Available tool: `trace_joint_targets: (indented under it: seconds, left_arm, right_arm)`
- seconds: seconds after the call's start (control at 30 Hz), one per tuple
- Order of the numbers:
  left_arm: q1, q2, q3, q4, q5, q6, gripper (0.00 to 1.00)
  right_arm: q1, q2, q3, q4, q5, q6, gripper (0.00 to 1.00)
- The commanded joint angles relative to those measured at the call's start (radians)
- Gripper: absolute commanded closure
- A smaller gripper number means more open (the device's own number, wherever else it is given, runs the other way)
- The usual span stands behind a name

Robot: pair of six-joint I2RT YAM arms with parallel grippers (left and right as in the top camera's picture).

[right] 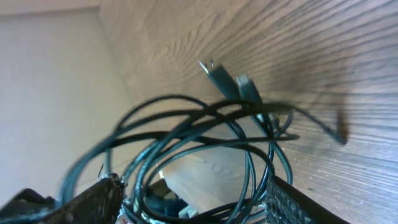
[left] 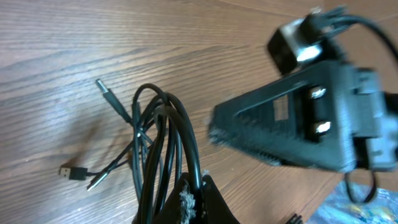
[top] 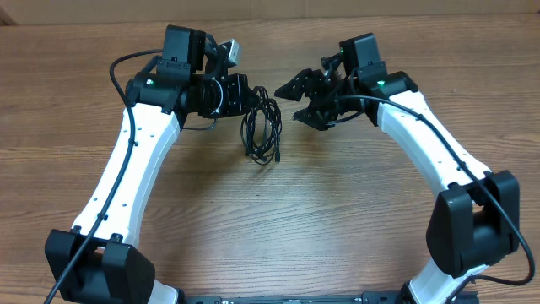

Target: Untangle cables

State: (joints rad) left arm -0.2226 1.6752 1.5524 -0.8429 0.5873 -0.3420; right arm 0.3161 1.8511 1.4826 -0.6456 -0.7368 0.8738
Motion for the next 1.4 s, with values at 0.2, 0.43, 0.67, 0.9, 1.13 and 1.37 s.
trace_joint_targets:
  seconds: [0.2,0.43,0.67,0.9,1.13,1.37]
  left_arm:
    - [-0.003,-0.002,0.004,0.008,0.087,-0.059,0.96]
    - [-0.014,-0.002,0.004,0.006,0.087,-0.059,0.96]
    - [-0.014,-0.002,0.004,0.005,0.098,-0.066,0.96]
    - [-0.013,-0.002,0.004,-0.006,0.101,-0.063,0.96]
    - [0.021,-0.002,0.004,-0.092,-0.105,-0.054,0.96]
    - [0.048,-0.002,0.002,-0.182,-0.384,-0.046,0.96]
  right_arm:
    - [0.082,0.029,-0.005,0.061,-0.025,0.015,0.30]
    - [0.085,0.029,-0.005,0.126,-0.103,0.047,0.30]
    - [0.135,0.082,-0.005,0.129,-0.103,0.047,0.36]
    - [0.120,0.109,-0.004,0.155,-0.086,0.032,0.75]
    - [0.005,0.052,-0.004,0.041,-0.088,-0.146,0.96]
    - [-0.105,-0.105,-0.004,0.009,-0.232,-0.251,0.96]
